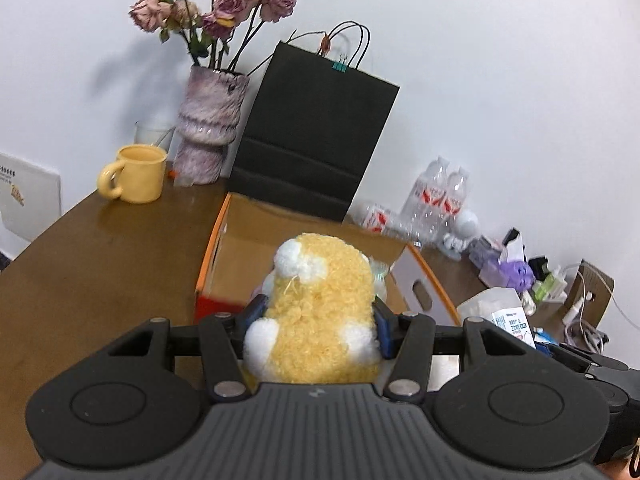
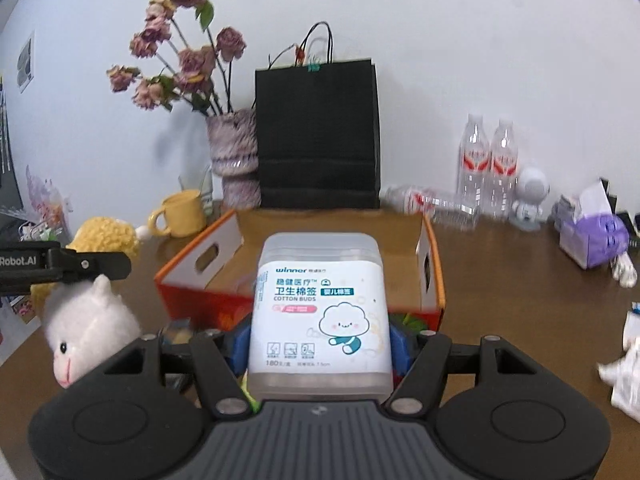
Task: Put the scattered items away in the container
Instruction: 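Lower the hamster and tub into the box and open both tools, then move both tools back toward the soap bar and small clear packet, then grasp the small clear packet with the left tool while the right tool grasps the soap bar, then drop the packet and soap bar into the box by opening both tools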
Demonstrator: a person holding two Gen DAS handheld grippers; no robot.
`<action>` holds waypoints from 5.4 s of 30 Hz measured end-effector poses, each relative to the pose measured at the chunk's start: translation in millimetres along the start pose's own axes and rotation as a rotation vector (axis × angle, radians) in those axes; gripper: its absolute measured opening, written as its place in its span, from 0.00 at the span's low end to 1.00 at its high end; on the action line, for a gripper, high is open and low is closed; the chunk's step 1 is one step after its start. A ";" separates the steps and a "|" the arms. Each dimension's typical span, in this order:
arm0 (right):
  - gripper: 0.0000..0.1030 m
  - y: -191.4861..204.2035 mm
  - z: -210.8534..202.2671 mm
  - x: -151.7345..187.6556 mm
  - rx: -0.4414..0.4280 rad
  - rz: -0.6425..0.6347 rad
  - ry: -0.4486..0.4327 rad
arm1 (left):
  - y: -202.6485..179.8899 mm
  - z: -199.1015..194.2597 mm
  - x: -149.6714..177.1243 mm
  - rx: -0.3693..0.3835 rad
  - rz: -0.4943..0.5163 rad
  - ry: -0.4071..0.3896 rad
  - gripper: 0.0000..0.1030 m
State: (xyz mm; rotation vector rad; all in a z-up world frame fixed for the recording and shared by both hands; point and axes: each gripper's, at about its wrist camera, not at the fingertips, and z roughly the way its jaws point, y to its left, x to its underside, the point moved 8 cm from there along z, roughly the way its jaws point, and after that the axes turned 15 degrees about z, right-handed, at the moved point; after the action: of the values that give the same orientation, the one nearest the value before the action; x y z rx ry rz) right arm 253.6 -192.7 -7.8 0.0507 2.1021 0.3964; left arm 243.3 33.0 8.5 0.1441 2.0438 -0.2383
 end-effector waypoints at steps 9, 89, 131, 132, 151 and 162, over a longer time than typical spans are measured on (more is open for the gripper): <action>0.62 -5.8 82.3 -55.7 -0.008 0.016 -0.010 | 14.9 85.8 -37.2 -0.014 -0.029 0.009 0.52; 1.00 15.9 -24.1 35.1 -0.034 -0.048 0.080 | -11.0 -48.7 41.8 -0.113 0.072 -0.036 1.00; 0.50 35.4 94.5 81.1 0.064 -0.041 0.156 | 55.7 38.5 124.6 -0.226 0.108 0.227 0.58; 0.48 34.8 97.4 82.1 0.075 -0.045 0.159 | 55.3 38.8 124.6 -0.229 0.118 0.229 0.53; 0.21 21.5 56.7 70.1 0.007 -0.009 0.076 | 37.7 10.6 112.4 -0.204 0.161 0.161 0.19; 0.21 11.8 30.7 30.8 -0.012 0.021 -0.016 | 9.1 1.6 55.3 -0.152 0.206 0.044 0.19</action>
State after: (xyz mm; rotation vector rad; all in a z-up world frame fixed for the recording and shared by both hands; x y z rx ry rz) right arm 261.3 -167.7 -44.5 0.0688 2.0845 0.4204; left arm 220.9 41.4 -42.1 0.2652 2.0645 0.0485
